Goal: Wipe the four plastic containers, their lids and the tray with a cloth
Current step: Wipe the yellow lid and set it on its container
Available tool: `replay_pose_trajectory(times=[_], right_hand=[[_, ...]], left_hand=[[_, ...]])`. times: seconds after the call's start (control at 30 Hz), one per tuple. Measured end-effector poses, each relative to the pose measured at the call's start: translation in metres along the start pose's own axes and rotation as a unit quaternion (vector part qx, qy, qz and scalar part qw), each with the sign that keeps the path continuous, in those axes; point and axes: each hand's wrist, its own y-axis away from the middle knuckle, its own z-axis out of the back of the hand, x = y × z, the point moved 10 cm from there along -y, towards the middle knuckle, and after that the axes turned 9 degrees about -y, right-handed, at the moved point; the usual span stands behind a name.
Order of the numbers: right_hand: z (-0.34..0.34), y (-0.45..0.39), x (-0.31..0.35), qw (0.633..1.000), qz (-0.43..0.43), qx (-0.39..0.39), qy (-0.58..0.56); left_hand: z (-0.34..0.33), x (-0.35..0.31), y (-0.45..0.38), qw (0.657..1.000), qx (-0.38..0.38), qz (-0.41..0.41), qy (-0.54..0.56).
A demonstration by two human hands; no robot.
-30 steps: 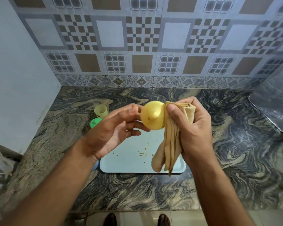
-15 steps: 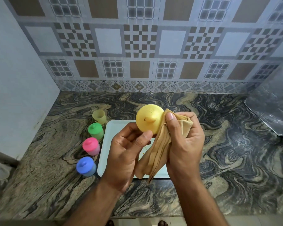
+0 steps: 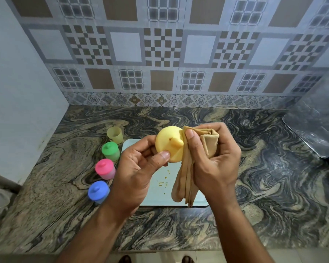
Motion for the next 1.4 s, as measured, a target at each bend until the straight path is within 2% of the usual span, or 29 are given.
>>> replay_pose_trajectory(times=[0.1,0.27,0.4,0.6,0.73,0.87,0.97,1.07,1.2,1.3,1.4], right_hand=[[0.000,0.002,-0.003,1.000,-0.006,-0.006,-0.009],[-0.003,0.011,-0.004,1.000,0.010,-0.007,0.002],[-0.004,0.010,0.005,0.996,0.065,0.012,0.054],[-0.006,0.004,0.014,0.987,0.112,0.056,0.103],[-0.017,-0.004,0.021,0.975,0.122,0.140,0.119],[-0.028,-0.008,0.018,0.960,0.096,0.234,0.116],[-0.034,-0.011,0.011,0.951,0.081,0.269,0.126],[-0.027,-0.018,0.000,0.970,0.046,0.217,0.103],[0.003,-0.024,-0.008,0.993,-0.019,0.113,0.003],[0.011,-0.021,-0.008,0.993,-0.026,0.113,0.015],[0.003,-0.018,-0.005,0.988,-0.023,0.147,0.028]], left_hand=[[0.004,0.000,-0.004,1.000,-0.005,0.009,0.003],[-0.005,0.008,-0.003,0.989,-0.027,0.058,0.134],[0.002,0.008,-0.005,0.995,-0.036,0.055,0.075],[0.002,-0.007,-0.011,0.997,0.052,0.001,-0.055],[-0.001,-0.008,-0.014,0.989,0.117,0.012,-0.091],[-0.006,-0.009,-0.018,0.970,0.198,0.035,-0.133],[-0.011,-0.005,-0.019,0.951,0.253,0.055,-0.170],[-0.013,0.000,-0.020,0.940,0.264,0.066,-0.206],[-0.007,-0.004,-0.021,0.952,0.232,0.051,-0.194],[0.000,-0.001,-0.019,0.959,0.210,0.061,-0.178],[0.000,0.006,-0.019,0.956,0.213,0.072,-0.191]])
